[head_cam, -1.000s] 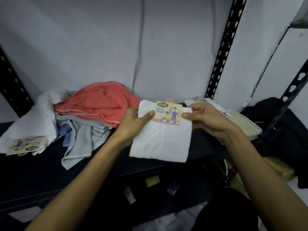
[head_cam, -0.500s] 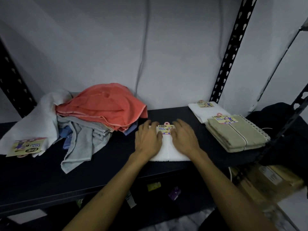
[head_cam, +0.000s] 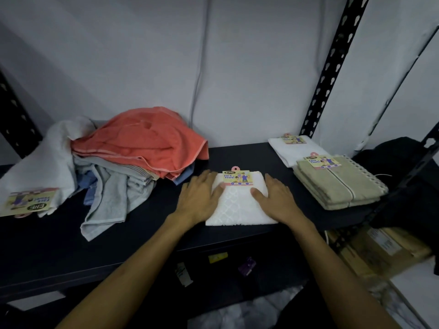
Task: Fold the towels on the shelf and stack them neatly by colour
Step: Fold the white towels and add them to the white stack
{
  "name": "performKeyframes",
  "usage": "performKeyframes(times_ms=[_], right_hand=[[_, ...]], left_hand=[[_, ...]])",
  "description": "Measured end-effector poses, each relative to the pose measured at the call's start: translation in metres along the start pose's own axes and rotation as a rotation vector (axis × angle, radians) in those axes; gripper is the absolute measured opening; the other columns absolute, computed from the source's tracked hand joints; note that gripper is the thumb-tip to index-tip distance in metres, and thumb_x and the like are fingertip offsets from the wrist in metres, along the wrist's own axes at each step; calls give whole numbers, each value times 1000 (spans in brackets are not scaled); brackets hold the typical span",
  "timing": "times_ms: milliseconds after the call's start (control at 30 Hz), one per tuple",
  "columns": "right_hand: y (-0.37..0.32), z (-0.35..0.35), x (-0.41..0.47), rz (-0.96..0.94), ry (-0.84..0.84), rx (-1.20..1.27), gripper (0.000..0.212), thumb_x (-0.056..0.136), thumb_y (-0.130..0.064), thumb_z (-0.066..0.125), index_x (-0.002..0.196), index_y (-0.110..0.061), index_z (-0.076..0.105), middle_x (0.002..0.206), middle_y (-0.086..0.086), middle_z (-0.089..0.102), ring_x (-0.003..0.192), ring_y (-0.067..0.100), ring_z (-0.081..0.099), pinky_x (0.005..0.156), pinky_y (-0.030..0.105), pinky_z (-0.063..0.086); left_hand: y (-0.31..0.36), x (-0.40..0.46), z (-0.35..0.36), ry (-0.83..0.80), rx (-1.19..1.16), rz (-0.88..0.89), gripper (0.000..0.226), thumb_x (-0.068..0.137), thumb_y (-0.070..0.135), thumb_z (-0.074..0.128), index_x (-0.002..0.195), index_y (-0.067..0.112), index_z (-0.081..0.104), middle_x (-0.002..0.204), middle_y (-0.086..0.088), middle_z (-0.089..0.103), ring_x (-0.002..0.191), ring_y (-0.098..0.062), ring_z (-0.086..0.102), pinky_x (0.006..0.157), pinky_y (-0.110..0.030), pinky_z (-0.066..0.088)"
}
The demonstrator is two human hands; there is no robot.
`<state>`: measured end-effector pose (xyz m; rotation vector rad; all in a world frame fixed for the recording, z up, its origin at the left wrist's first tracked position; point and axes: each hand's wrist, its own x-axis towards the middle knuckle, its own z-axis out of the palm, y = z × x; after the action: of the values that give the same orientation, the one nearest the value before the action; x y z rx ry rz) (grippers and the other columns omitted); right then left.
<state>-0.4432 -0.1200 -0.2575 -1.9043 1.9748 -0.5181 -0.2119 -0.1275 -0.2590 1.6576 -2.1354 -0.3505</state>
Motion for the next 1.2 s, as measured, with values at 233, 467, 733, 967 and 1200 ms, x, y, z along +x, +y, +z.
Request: performKeyframes(times_ms=[233, 467, 733, 967, 1200], right_hand=[[-23, -26, 20, 192, -32, 365, 25, 83, -25, 77, 77, -13, 55, 106, 10, 64, 106, 29, 58, 82, 42, 52], [-23, -48, 19, 156, -10, 790, 28, 87, -11, 75, 105, -11, 54, 105, 8, 67, 91, 21, 68, 70, 35, 55], [-18, -77, 19, -7, -103, 1024, 23, 92, -6, 69, 114, -5, 66, 108, 11, 75, 100, 30, 72, 85, 44, 60], [-34, -128, 6, -251, -148, 930, 21, 93, -7, 67, 113, -6, 63, 112, 14, 73, 98, 31, 72, 84, 44, 59], [-39, -150, -7, -279, -29, 1027, 22, 95, -11, 66, 115, -6, 60, 109, 19, 74, 99, 39, 72, 80, 50, 61]], left_hand=[[11, 47, -20, -115, 106, -217, 37, 104, 35, 52, 127, 6, 54, 138, -19, 46, 131, -35, 42, 105, -41, 35], [12, 59, -28, -63, -251, -233, 27, 98, 23, 63, 118, 10, 51, 117, -12, 60, 100, -25, 58, 76, -32, 45], [21, 69, -6, -126, -422, -232, 25, 104, 38, 51, 102, 19, 67, 110, -1, 67, 94, -16, 62, 84, -32, 50], [26, 63, -36, -387, -1164, -16, 39, 102, 31, 54, 136, 12, 59, 132, -7, 68, 123, -23, 64, 105, -37, 50], [43, 62, -57, -185, -1521, -171, 49, 87, 18, 70, 128, -6, 61, 126, -20, 69, 112, -29, 70, 92, -36, 60]])
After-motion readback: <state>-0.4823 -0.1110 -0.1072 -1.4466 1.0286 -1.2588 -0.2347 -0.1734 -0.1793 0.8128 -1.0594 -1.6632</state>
